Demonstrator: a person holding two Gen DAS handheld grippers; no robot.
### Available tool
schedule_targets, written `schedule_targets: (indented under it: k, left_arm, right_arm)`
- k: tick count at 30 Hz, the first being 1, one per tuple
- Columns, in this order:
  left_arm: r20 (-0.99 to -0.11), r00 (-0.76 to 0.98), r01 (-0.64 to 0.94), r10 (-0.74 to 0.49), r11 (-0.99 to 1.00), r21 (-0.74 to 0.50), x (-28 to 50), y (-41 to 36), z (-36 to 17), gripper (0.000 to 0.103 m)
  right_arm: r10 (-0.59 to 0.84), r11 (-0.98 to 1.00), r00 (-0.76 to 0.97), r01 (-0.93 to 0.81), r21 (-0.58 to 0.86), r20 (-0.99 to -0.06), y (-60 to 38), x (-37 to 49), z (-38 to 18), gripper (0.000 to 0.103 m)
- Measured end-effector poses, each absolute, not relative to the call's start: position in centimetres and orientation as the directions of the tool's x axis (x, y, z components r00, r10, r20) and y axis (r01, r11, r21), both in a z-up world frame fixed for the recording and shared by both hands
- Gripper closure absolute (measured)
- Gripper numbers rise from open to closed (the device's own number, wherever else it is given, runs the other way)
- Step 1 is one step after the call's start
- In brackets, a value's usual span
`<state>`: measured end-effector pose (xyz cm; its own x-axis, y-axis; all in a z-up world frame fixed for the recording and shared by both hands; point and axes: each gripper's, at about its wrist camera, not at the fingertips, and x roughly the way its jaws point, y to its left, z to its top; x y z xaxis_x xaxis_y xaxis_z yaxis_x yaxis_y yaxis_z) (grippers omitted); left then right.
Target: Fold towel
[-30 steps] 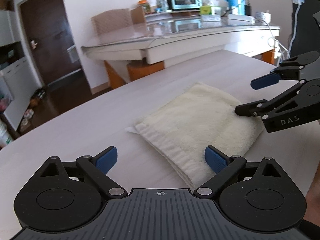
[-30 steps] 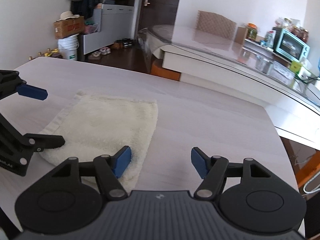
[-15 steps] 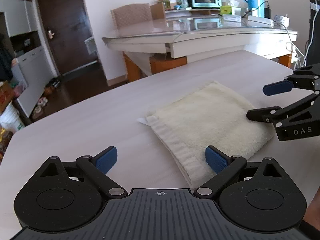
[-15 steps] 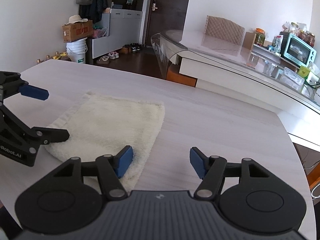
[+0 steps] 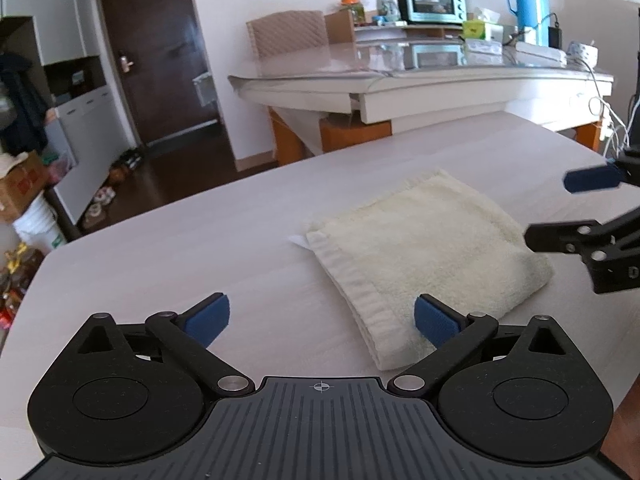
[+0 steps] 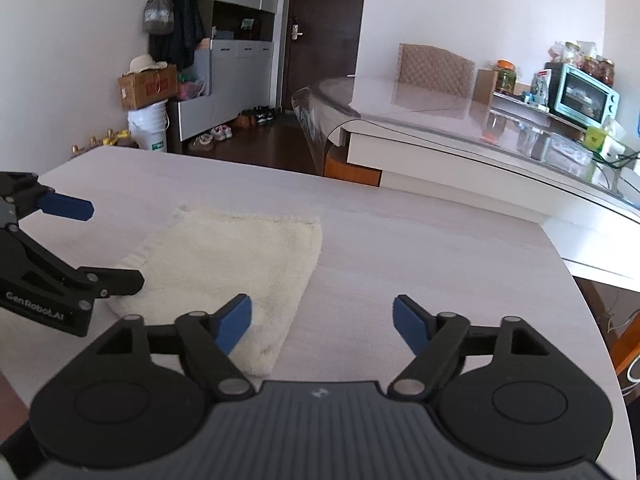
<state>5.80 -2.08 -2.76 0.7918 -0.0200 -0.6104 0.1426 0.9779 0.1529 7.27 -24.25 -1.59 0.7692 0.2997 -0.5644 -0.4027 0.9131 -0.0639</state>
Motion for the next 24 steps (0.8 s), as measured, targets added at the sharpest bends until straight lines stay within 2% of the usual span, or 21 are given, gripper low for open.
schedule_targets:
  k: [6,12,18,24]
  left_arm:
    - [-0.589,0.808,0.094,-0.008,0.989,0.115,3.9,-1.6,-2.4,0.000]
    - [-0.569,0.823,0.043,0.011,0.996,0.081,1.2,-1.1,-2.2,0.000]
    - [-0.578,0.816,0.014,-0.018,1.000,-0.012,-0.1,0.0,-1.9,0.000]
    - [-0.576,0.817,0.022,-0.024,1.000,-0.009,-1.6,-0.3,-1.6,0.000]
  right_arm:
    - [0.305,0.924,0.766,-0.382,-0.019,-0.566,-25.2,5.5,-1.1,0.014]
    - [0.314,0.926,0.761,-0.378,0.005,-0.568,-25.4,3.6,-1.0,0.014]
    - [0.320,0.926,0.751,-0.376,0.025,-0.578,-25.3,1.8,-0.7,0.013]
    - [0.321,0.921,0.747,-0.389,0.009,-0.582,-24.7,-0.1,0.0,0.011]
